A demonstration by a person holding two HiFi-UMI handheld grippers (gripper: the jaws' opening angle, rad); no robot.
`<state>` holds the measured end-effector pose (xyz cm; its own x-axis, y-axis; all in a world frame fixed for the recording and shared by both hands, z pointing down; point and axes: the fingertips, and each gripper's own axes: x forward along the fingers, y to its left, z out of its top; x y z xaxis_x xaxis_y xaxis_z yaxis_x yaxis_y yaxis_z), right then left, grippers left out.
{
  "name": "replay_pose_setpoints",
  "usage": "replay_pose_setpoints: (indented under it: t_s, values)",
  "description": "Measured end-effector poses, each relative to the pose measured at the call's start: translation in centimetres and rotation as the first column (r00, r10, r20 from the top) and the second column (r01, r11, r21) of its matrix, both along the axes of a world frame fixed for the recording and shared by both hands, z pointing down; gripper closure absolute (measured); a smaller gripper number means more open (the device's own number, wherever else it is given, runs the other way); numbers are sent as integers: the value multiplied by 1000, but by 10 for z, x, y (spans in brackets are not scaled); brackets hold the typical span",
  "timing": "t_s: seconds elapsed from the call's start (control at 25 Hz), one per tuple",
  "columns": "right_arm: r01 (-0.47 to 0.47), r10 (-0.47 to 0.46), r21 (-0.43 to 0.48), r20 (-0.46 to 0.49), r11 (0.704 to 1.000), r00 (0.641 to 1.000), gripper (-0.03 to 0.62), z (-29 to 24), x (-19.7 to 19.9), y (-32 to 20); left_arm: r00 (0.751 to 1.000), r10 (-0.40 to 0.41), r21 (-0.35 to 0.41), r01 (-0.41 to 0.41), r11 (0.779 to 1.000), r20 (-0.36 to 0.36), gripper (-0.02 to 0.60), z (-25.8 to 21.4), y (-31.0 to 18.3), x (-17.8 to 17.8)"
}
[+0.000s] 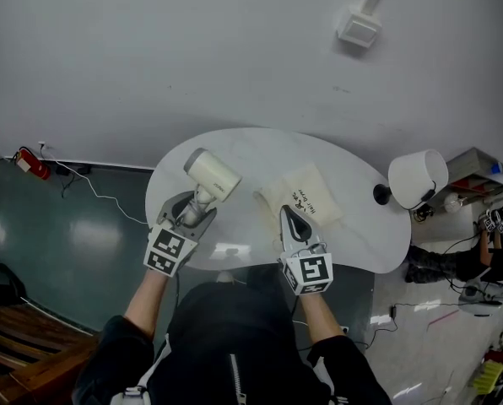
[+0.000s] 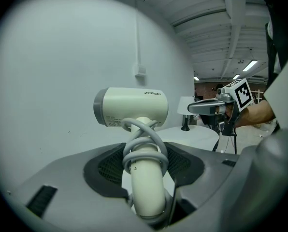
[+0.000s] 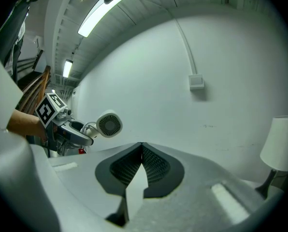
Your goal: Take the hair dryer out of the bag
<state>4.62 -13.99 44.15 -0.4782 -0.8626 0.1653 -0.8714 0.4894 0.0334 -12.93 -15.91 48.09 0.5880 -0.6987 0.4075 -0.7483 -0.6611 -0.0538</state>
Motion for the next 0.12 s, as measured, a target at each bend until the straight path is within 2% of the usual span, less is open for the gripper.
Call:
replay_pose_setpoints:
  t_s: [0.12]
  values:
    - [3,-3,1,-1,1000,1000,591,0,-1,-1,1000,7,-4,-7,1000,2,348,2,-2,2]
